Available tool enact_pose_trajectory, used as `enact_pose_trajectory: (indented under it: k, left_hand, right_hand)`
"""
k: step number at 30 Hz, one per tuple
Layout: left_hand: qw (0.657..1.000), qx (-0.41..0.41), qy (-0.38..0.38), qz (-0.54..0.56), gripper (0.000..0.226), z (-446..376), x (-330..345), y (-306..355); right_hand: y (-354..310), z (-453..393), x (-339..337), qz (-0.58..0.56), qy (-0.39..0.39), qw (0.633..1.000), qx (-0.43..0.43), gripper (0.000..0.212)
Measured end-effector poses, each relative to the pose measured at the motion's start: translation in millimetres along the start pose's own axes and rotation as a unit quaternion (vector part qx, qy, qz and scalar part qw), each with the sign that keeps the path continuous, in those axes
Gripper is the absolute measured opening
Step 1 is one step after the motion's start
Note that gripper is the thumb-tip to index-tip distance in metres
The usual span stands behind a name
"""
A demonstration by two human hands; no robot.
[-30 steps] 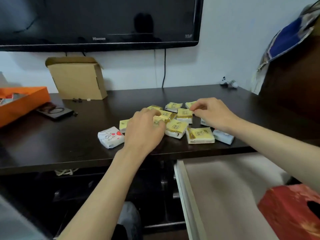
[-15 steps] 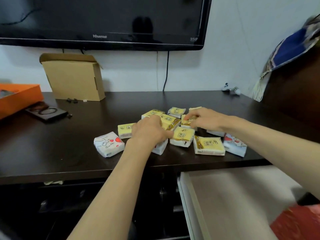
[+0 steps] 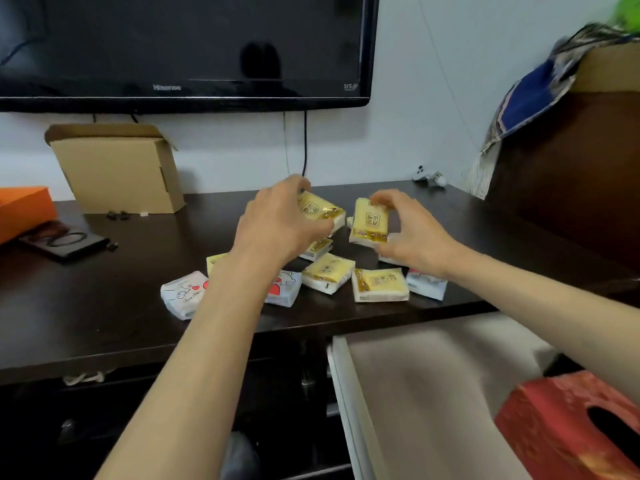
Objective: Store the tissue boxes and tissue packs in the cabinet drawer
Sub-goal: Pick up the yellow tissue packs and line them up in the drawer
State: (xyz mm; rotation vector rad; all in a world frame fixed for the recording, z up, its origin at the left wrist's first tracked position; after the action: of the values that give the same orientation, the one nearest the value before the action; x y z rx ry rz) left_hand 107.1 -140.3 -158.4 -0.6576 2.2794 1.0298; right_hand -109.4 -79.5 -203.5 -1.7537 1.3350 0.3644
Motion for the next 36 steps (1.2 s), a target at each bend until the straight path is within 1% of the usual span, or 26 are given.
enact_pose_trajectory:
  k: [3, 5, 8, 11, 14, 16, 18, 19, 21, 24, 26, 28, 32, 34, 36]
  left_hand:
    - [0.995, 0.040, -0.053, 0.069, 0.073, 21.1, -1.7, 37.1]
    - [0.991, 0.082, -0.084, 0.070, 0.073, 46.3, 4.0, 56.1]
    - [0.982, 0.135, -0.128, 0.042, 0.072, 91.4, 22.4, 68.7]
    - [0.966, 0.171, -0.194, 0.010, 0.072, 126.6, 46.3, 72.0]
    - [0.944, 0.184, -0.273, 0.002, 0.067, 146.8, 67.7, 70.0]
    - [0.935, 0.183, -0.303, -0.016, 0.068, 155.8, 80.7, 60.6]
    - [0.928, 0.181, -0.323, -0.041, 0.071, 163.8, 93.1, 48.5]
    - [0.922, 0.187, -0.334, -0.051, 0.069, 168.0, 98.9, 44.4]
    - [0.910, 0.211, -0.350, -0.070, 0.063, 175.0, 108.7, 41.3]
    - [0.898, 0.237, -0.357, -0.097, 0.068, 178.9, 118.7, 39.5]
    - [0.890, 0.242, -0.368, -0.116, 0.073, 180.9, 122.6, 38.2]
    - [0.880, 0.248, -0.377, -0.149, 0.077, 182.4, 124.8, 36.9]
    - [0.864, 0.273, -0.364, -0.217, 0.064, 182.3, 122.7, 37.3]
    - [0.862, 0.280, -0.351, -0.237, 0.055, 182.6, 121.6, 39.0]
    - [0.864, 0.275, -0.350, -0.234, 0.049, 183.7, 122.7, 41.9]
  right_hand:
    - [9.2, 36.7, -30.4, -0.093, 0.037, 0.994, 0.039, 0.076]
    - [18.4, 68.4, -46.4, -0.134, 0.040, 0.988, 0.063, 0.069]
    - [35.3, 118.6, -62.5, -0.159, 0.014, 0.982, 0.105, 0.062]
    - [44.0, 157.0, -73.4, -0.135, -0.039, 0.982, 0.126, 0.059]
    - [49.5, 178.7, -77.5, -0.053, -0.118, 0.984, 0.126, 0.058]
    - [52.5, 188.2, -74.5, 0.001, -0.178, 0.977, 0.120, 0.057]
    - [54.0, 192.2, -67.9, 0.042, -0.221, 0.969, 0.101, 0.056]
    - [54.0, 192.7, -63.5, 0.058, -0.237, 0.966, 0.088, 0.055]
    - [53.6, 191.2, -55.2, 0.092, -0.262, 0.959, 0.064, 0.054]
    - [52.5, 188.1, -44.3, 0.133, -0.310, 0.940, 0.046, 0.056]
    - [52.2, 187.1, -39.2, 0.145, -0.349, 0.925, 0.044, 0.064]
    - [52.7, 186.5, -36.7, 0.158, -0.368, 0.915, 0.044, 0.073]
    - [55.7, 189.3, -33.1, 0.202, -0.376, 0.903, 0.044, 0.082]
    - [55.5, 190.4, -30.3, 0.215, -0.380, 0.899, 0.042, 0.081]
    - [54.7, 189.8, -29.4, 0.216, -0.376, 0.900, 0.038, 0.078]
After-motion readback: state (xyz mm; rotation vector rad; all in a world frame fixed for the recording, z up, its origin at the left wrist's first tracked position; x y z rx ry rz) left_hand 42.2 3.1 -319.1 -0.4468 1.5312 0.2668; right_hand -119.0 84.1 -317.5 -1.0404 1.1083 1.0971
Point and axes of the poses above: each hand's wrist, its own z-axis away from the middle knuckle, its own x-axis out of the palm, y = z × x, the point moved 5 cm from there along -z, towards the middle knuckle, and after that the axes turned 9 degrees about y, right-handed, at the moved point
